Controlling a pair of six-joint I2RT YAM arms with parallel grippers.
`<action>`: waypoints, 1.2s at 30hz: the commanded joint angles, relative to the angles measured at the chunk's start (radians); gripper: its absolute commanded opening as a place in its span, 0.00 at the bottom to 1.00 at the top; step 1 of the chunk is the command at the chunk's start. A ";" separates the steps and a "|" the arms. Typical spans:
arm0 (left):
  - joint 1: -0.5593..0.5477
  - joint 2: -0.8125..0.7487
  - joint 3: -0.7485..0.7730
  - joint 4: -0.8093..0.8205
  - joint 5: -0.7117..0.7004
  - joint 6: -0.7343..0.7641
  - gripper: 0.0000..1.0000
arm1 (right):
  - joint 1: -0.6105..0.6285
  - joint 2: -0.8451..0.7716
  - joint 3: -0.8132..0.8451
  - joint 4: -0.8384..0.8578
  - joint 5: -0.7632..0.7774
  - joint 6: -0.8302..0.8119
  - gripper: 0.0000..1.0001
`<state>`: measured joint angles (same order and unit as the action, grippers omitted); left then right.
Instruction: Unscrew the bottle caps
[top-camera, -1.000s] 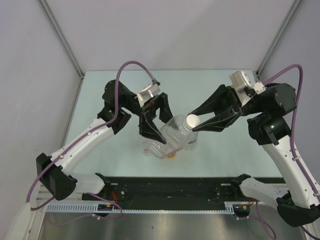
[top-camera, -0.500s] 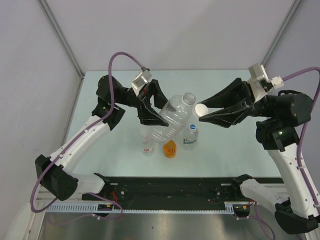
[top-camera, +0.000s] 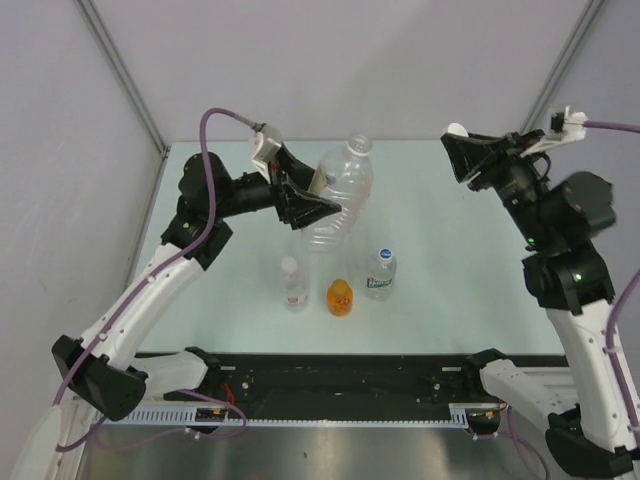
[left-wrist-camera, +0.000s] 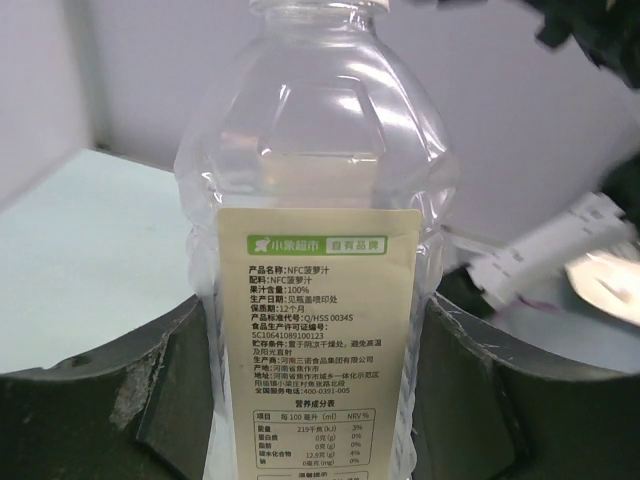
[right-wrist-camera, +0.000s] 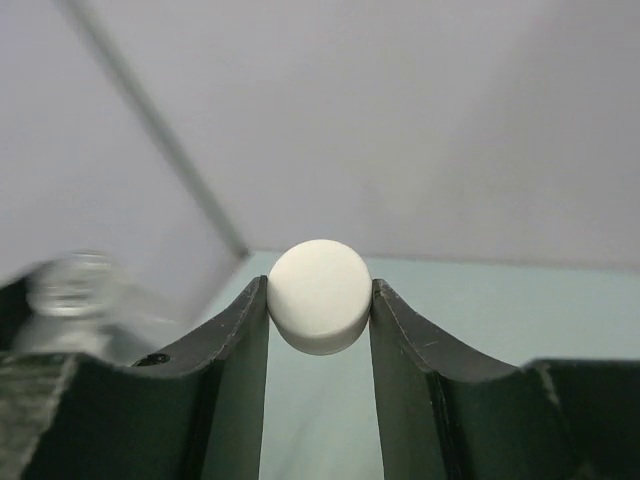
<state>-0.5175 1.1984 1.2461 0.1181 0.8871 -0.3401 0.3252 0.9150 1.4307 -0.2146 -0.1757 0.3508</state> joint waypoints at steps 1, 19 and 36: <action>0.004 -0.118 -0.054 0.023 -0.316 0.088 0.00 | -0.009 0.111 -0.130 -0.206 0.456 -0.010 0.00; -0.041 -0.260 -0.083 0.049 -0.514 0.220 0.00 | -0.112 0.582 -0.305 -0.100 0.562 0.157 0.00; -0.102 -0.330 -0.175 0.068 -0.525 0.243 0.00 | -0.115 0.895 -0.305 0.058 0.538 0.192 0.00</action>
<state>-0.6090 0.8787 1.0779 0.1402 0.3756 -0.1265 0.2138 1.7653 1.1233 -0.2329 0.3580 0.5076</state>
